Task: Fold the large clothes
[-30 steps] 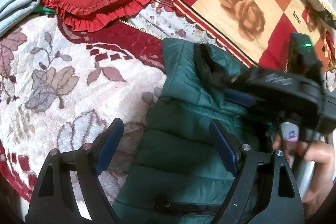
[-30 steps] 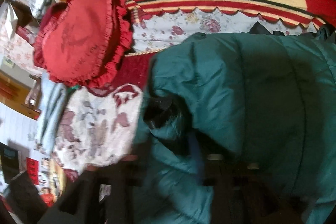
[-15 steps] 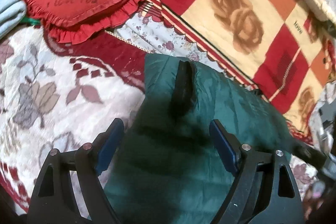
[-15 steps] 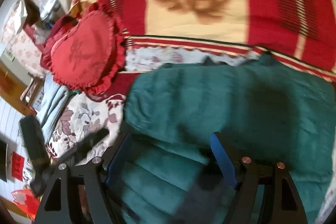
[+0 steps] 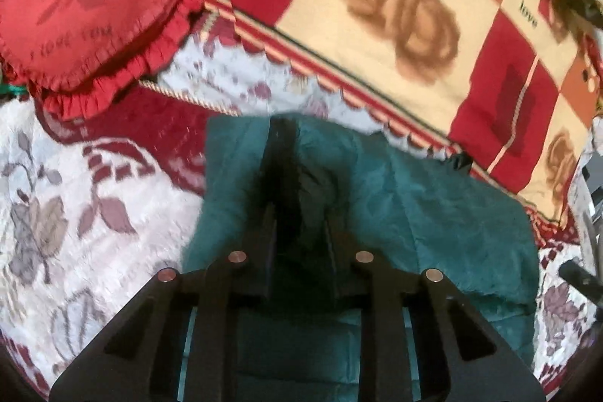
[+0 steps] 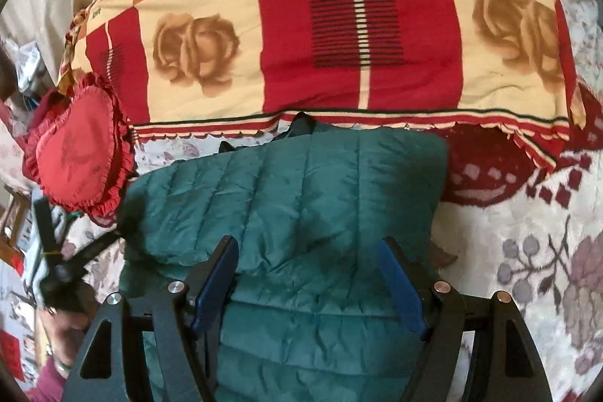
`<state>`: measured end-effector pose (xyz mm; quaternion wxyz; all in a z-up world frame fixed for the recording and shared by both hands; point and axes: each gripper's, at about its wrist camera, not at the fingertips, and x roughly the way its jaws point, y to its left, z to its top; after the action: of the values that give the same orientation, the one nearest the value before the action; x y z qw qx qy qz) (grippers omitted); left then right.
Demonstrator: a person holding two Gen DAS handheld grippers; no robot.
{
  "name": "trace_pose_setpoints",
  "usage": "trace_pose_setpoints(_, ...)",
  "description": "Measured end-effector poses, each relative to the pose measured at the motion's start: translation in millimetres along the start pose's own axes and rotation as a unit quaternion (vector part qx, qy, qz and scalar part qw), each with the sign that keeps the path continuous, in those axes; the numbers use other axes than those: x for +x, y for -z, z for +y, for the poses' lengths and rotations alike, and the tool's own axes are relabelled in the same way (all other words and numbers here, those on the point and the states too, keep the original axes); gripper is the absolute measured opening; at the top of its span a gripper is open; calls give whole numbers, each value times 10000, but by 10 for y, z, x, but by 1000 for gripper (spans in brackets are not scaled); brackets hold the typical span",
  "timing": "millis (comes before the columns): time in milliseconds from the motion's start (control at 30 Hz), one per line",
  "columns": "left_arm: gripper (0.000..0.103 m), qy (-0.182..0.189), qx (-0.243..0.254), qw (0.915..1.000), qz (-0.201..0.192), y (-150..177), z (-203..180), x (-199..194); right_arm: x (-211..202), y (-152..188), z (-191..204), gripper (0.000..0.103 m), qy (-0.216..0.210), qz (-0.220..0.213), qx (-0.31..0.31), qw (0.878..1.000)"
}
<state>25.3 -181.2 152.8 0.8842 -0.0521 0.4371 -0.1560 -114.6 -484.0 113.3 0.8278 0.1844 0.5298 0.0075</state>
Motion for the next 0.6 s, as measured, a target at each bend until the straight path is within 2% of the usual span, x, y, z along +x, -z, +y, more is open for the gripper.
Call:
trace_pose_setpoints(67, 21, -52, -51, 10000, -22, 11, 65, -20, 103, -20, 65, 75, 54, 26, -148, 9999)
trace_pose_setpoints(167, 20, -336, -59, 9992, 201, 132, 190, 159, 303, 3, 167, 75, 306, 89, -460, 9984)
trace_pose_setpoints(267, 20, -392, -52, 9988, 284, 253, 226, 253, 733, 109, 207, 75, 824, 475, -845, 9919)
trace_pose_setpoints(333, 20, -426, 36, 9988, 257, 273, 186, 233, 878, 200, 189, 75, 1031, 473, -1059, 9879)
trace_pose_setpoints(467, 21, -314, 24, 9992, 259, 247, 212, 174, 790, 192, 142, 75, 950, 442, -1091, 9885)
trace_pose_setpoints(600, 37, -209, -187, 9994, 196, 214, 278, 37, 509, 153, 8, 75, 688, 297, -719, 9946)
